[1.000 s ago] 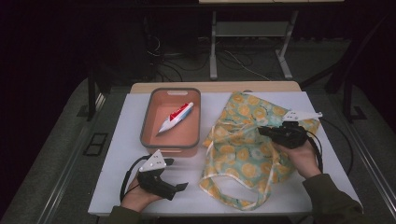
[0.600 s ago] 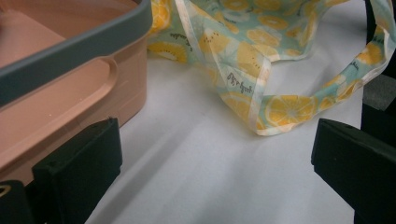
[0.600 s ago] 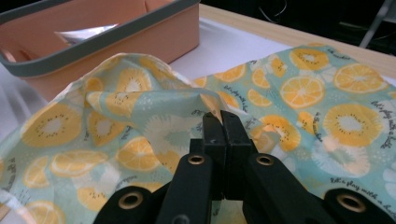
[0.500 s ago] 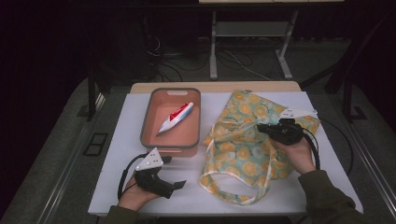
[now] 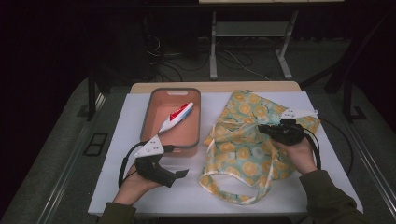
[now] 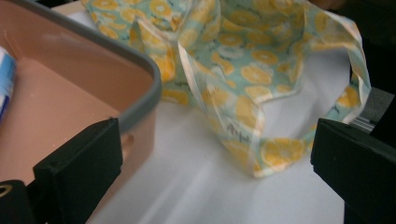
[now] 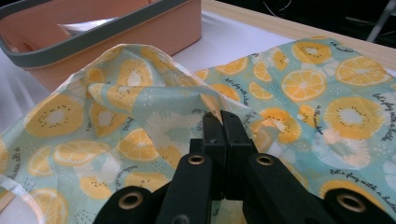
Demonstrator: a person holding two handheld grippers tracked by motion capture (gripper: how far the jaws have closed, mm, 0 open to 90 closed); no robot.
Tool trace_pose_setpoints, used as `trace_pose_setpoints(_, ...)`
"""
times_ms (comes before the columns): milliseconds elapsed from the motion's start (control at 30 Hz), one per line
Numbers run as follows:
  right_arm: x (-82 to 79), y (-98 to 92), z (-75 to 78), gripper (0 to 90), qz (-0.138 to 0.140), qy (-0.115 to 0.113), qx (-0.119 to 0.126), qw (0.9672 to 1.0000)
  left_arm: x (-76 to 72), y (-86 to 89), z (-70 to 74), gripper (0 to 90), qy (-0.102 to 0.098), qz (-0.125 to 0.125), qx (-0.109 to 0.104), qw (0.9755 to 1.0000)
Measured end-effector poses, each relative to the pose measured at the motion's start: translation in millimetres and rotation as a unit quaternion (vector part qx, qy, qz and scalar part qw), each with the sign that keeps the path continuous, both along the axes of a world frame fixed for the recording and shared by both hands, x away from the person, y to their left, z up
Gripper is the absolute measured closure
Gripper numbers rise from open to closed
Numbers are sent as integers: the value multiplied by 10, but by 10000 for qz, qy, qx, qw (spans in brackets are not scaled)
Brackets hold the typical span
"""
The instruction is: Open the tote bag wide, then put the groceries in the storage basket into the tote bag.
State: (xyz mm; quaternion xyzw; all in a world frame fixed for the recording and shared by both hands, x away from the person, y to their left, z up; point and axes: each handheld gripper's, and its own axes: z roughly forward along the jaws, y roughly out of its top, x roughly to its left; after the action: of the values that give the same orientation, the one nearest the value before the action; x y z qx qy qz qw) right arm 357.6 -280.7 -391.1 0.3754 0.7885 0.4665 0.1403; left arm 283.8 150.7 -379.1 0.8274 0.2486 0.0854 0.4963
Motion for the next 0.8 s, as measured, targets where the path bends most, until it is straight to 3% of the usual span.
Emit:
trace_pose_setpoints(233,8,-9,0,898,9,-2,27,10000,404,-54,175,14,-99,159,5,9998)
trace_pose_setpoints(467,-2,-33,6,898,16,-6,76,10000,839,-112,269,65,-133,291,241,9992)
trace_pose_setpoints(700,4,-41,2,898,19,-1,92,10000,1266,-52,232,192,-237,760,330,9963)
trace_pose_setpoints(800,-2,-34,3,898,47,-3,88,10000,1425,-33,164,245,-162,988,376,9943)
